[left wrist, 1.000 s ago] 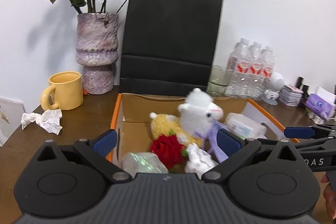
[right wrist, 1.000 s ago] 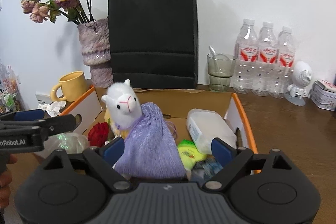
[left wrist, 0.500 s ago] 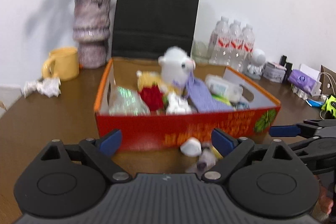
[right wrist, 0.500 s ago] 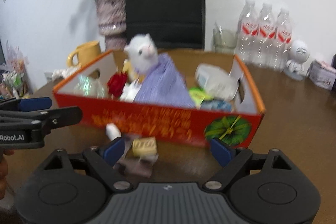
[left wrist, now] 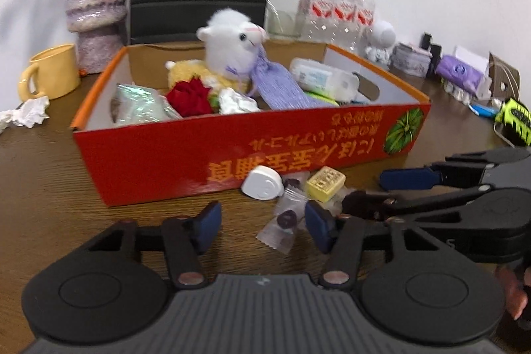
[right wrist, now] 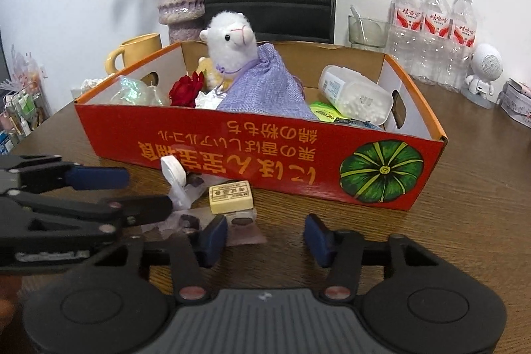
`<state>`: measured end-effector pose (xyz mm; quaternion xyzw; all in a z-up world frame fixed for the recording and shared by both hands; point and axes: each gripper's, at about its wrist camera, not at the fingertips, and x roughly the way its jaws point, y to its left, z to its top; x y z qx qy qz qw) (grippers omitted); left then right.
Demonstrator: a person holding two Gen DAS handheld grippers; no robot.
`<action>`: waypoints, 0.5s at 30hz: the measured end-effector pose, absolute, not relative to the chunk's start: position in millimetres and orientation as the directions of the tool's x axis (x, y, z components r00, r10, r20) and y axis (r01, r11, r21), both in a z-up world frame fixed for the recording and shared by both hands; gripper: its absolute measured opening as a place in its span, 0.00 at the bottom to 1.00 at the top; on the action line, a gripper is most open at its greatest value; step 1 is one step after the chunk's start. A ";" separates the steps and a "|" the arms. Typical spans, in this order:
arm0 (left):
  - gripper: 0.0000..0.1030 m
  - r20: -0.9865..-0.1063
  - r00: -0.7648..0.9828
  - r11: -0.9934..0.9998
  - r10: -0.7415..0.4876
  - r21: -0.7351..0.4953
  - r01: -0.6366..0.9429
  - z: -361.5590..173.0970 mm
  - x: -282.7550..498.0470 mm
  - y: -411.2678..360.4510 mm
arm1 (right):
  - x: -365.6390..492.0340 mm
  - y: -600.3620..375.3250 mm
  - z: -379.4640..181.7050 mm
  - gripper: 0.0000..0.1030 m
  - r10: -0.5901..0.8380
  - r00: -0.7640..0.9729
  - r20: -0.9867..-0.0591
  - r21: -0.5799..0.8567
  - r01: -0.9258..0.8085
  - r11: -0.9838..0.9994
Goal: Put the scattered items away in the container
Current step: 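Grasp a clear candy wrapper with the left gripper while the right grasps another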
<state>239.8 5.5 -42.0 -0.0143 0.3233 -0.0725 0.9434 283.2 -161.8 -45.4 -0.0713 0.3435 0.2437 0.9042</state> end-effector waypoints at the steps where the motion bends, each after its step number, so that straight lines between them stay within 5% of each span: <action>1: 0.46 -0.612 0.777 0.989 -0.149 -0.071 0.134 -43.2 241.5 3.2 | 282.6 -162.4 -45.2 0.36 0.397 0.643 -0.655 0.037 -0.497 0.867; 6: 0.17 -0.613 0.778 0.987 -0.141 -0.029 0.156 -44.8 242.7 -6.3 | 279.5 -162.1 -44.6 0.21 0.415 0.634 -0.653 0.029 -0.526 0.850; 15: 0.15 -0.604 0.784 0.988 -0.144 -0.039 0.151 -43.8 235.6 -1.3 | 276.1 -161.6 -43.6 0.20 0.415 0.638 -0.649 0.023 -0.529 0.848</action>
